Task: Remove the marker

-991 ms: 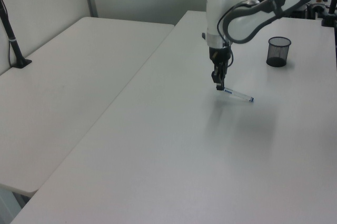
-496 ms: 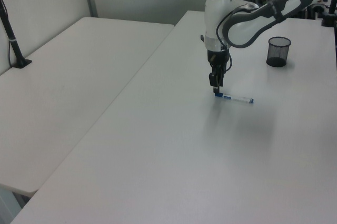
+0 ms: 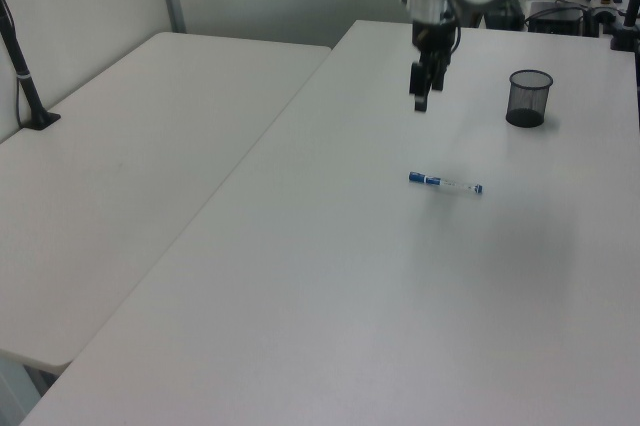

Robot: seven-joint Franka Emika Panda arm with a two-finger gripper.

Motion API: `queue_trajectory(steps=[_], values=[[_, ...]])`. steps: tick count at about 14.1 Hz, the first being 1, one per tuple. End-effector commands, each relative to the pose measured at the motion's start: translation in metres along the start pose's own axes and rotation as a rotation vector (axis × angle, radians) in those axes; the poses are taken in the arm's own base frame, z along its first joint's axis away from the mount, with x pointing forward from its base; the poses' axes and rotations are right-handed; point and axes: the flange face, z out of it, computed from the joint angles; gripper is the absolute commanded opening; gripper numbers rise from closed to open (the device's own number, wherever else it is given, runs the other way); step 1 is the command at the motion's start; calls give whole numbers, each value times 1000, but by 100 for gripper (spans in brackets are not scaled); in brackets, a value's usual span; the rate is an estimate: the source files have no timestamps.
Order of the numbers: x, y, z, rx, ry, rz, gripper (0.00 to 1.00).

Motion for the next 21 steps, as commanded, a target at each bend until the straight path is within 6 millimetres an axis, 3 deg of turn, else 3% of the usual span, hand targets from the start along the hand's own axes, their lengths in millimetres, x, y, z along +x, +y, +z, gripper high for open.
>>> queue_trajectory(steps=[1, 4, 7, 13, 16, 21], values=[[-33, 43, -88, -8, 48, 76, 100], [-64, 72, -132, 0, 43, 130, 100], [-86, 91, -151, 2, 22, 161, 100], [-68, 93, -142, -11, 63, 8, 100], [-54, 94, -157, -16, 115, 17, 100], [-55, 95, -158, -11, 109, 24, 100]])
